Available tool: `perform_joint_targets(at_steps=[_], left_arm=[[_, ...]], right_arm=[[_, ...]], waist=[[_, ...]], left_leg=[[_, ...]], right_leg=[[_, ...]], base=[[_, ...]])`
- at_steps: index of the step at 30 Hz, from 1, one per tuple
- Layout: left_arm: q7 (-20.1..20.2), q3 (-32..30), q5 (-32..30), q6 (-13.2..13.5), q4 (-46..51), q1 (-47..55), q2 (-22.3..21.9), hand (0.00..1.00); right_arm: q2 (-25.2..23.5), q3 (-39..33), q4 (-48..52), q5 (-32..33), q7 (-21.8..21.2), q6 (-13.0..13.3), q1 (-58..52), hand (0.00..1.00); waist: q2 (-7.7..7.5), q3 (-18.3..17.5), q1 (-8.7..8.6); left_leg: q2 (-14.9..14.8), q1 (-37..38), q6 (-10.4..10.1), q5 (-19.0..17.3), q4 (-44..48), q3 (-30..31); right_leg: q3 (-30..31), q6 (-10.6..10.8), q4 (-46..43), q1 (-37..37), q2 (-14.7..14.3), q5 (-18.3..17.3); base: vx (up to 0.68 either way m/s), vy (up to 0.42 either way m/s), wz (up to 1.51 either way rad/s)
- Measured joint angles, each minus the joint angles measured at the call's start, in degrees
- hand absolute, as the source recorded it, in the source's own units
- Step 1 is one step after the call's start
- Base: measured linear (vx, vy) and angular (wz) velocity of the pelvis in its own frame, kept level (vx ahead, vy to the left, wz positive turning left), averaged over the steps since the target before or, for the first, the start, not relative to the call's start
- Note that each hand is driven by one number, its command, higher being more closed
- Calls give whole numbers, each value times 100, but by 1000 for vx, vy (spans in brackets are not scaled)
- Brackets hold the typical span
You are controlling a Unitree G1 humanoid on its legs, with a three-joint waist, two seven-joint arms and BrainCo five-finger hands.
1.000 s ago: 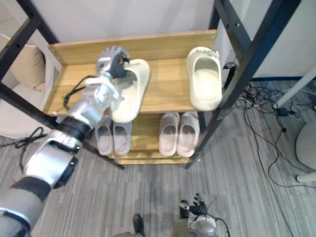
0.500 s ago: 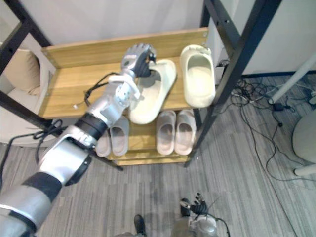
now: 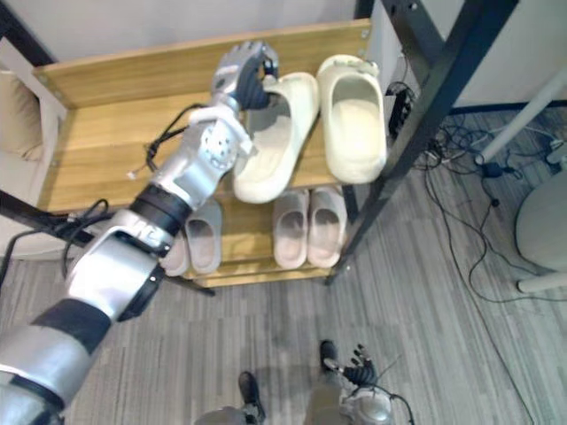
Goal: Organize the slippers on the shoe rack
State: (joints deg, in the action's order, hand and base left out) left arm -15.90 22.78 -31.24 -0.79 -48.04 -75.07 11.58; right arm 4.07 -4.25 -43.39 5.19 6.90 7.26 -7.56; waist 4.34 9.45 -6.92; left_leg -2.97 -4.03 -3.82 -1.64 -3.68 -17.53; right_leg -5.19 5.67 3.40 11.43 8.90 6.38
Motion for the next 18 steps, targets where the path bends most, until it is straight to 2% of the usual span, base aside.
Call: perform_joint_targets(at_steps=[9, 18], left_arm=[[-172, -111, 0, -4, 21, -64, -179, 0], [-176, -158, 97, -8, 25, -73, -435, 0]], right_arm=[[-55, 47, 16, -4, 38, 2, -5, 0], [-88, 48, 14, -4, 39, 3, -12, 0]], waist=[[-134, 23, 34], [-191, 10, 44]], left_leg=[[-7, -51, 1, -3, 0, -46], [-5, 9, 3, 1, 6, 61]], right_leg=[[20, -2, -30, 82, 4, 3], [-78, -3, -31, -38, 17, 2]], base=[[-13, -11, -4], [-4, -13, 5]])
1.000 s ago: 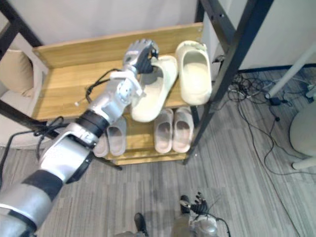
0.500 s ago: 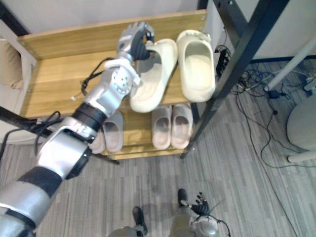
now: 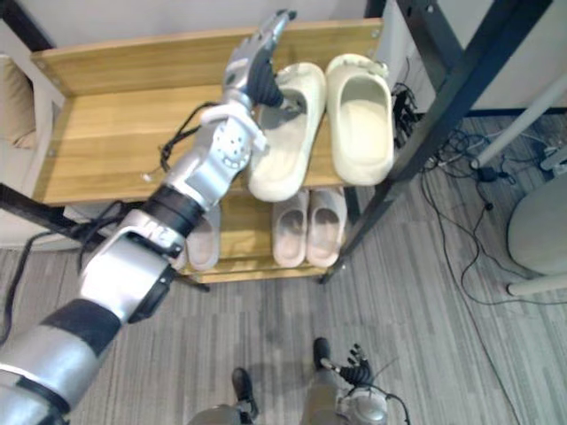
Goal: Organize the slippers on the shoe rack
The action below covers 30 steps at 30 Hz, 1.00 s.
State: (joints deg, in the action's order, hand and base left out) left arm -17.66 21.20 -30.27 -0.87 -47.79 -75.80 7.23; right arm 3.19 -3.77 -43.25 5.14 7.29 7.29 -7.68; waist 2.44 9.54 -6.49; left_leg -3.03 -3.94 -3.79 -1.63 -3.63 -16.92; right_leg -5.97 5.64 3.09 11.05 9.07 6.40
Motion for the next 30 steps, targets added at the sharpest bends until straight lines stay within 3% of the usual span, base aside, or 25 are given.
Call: perform_joint_targets(at_steps=[6, 20, 30], left_arm=[[-29, 0, 184, 20, 115, 0, -56, 0], [-24, 21, 285, 56, 141, 54, -163, 0], [-128, -367, 1770, 399, 1427, 1589, -106, 0]], right_arm=[[-37, 0, -28, 0, -2, -1, -19, 0], [-32, -8, -211, -1, -4, -1, 14, 0], [8, -2, -578, 1, 7, 1, 77, 0]], waist=[[-69, -19, 0], [-61, -79, -18], [-15, -351, -4]], left_leg=[[-4, 35, 1, 0, 65, 44], [8, 97, 5, 27, 73, 292], [39, 167, 21, 71, 80, 536]], right_leg=[[-32, 0, 0, -91, 6, -1], [-250, 1, 97, -312, 13, 1], [-437, 1, 167, -541, 42, 1]], base=[[-51, -22, 4], [-11, -22, 7], [-23, -21, 11]])
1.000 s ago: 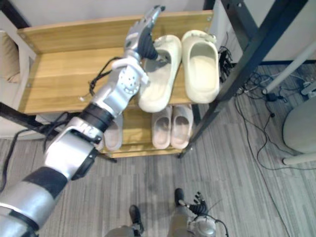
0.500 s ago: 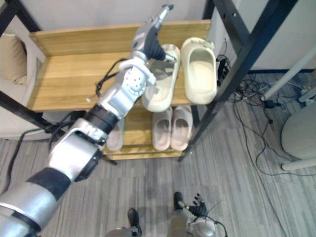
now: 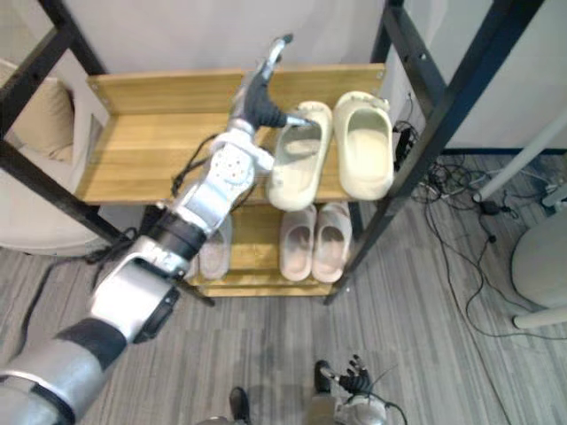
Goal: Organize the slippers on the shoe rack
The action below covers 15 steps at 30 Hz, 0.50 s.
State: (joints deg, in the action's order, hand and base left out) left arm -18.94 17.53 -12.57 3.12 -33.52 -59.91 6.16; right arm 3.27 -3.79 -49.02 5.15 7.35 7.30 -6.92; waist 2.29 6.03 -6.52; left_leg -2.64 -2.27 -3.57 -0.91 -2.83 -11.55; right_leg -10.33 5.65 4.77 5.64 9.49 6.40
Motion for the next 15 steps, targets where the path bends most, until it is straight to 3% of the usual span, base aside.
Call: perform_joint_targets(at_steps=[7, 9, 15], left_arm=[[-116, -521, 852, 165, 718, 1384, 213, 0], [-221, -575, 1328, 347, 1129, 2057, 214, 0], [-188, -553, 1943, 440, 1205, 2618, 178, 0]], right_arm=[[23, 0, -204, 0, 52, -7, 128, 0], [39, 9, -368, -1, 61, -9, 219, 0], [115, 238, -394, -1, 144, -26, 369, 0]], waist=[[10, -8, -16], [8, -7, 5], [1, -2, 7]], left_leg=[[32, 88, -7, 91, -78, 124], [19, 189, -15, 163, -236, 153], [21, 216, -12, 200, -299, 187]], right_leg=[[-154, -23, 35, -128, -8, 35], [-176, -24, 62, -169, -36, 34], [-211, -24, 76, -183, -37, 34]], base=[[-53, -15, 8], [-29, -33, 5], [-6, -6, 1]])
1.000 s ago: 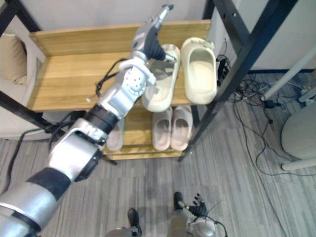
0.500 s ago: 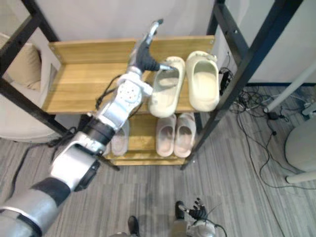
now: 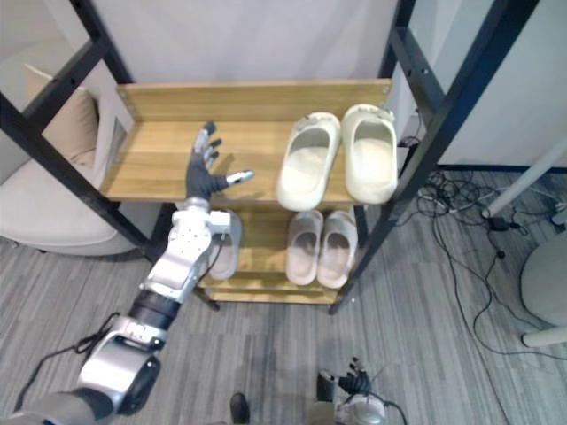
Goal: Organize the slippers on the shoe rack
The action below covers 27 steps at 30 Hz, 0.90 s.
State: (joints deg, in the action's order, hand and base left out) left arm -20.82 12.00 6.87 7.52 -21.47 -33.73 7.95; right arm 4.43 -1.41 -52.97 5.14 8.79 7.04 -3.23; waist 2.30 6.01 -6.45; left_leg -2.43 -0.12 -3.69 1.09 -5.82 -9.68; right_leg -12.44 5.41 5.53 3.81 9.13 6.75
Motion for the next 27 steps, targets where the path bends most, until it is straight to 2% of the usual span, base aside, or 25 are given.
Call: perform_joint_targets(at_steps=[1, 10, 18, 27], left_arm=[[38, 51, 80, 93, 51, 91, -23, 0], [360, 479, 226, 212, 282, 328, -255, 0], [427, 887, 231, 280, 267, 330, -463, 0], [473, 1499, 467, 355, -8, -3, -723, 0]], right_arm=[[-8, 18, -22, 1, 13, 0, 35, 0], [-15, 155, -269, -2, 74, -42, 219, 0], [4, 160, -430, -3, 126, -63, 292, 0], [-48, 158, -431, 1, 137, -68, 339, 0]], waist=[[0, 0, -2], [-27, 18, -8], [-50, 29, -18], [-160, 98, -106]], left_leg=[[-1, 1, 0, 0, 0, 29], [-4, 29, 2, 1, 0, 230], [-7, 31, 2, 1, -1, 246], [-4, 53, 2, 0, -1, 230]], right_leg=[[-31, 2, 1, -15, 0, -1], [-250, 25, 6, -158, 4, -27], [-263, 26, 6, -172, 2, -32], [-248, 27, 7, -180, 2, -32]], base=[[-5, -12, 7], [-16, -14, 11], [-14, -5, 2], [0, 0, 0]])
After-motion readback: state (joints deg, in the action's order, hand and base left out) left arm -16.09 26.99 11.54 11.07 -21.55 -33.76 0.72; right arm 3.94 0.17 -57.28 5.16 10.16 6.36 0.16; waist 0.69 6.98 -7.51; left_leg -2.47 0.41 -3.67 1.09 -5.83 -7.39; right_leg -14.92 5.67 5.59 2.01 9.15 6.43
